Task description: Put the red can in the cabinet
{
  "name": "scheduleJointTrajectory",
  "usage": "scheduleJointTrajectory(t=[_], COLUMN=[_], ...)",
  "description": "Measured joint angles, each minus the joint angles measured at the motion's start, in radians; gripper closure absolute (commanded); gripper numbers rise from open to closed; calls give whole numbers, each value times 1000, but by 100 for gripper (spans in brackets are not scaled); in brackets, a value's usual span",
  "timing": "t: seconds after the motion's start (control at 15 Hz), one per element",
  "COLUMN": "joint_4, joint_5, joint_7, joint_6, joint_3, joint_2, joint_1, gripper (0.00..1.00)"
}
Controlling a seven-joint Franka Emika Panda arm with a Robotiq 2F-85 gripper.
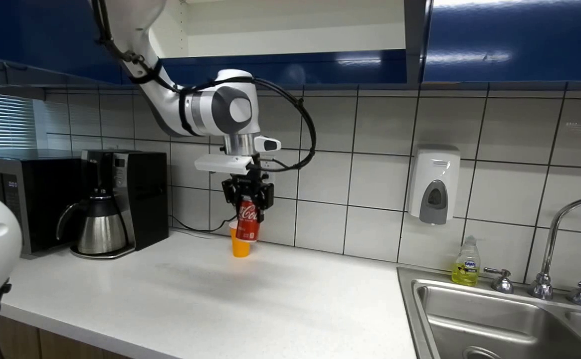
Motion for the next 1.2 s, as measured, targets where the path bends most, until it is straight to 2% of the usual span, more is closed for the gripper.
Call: scheduleJointTrajectory(t=[0.67, 1.2], joint_4=[47, 186], joint_5=[-6, -6], joint_7=[2, 13], joint_6=[-291, -456], joint_3=[46, 76], joint_2=[-298, -405], joint_1=[-1, -1], gripper=[61, 61])
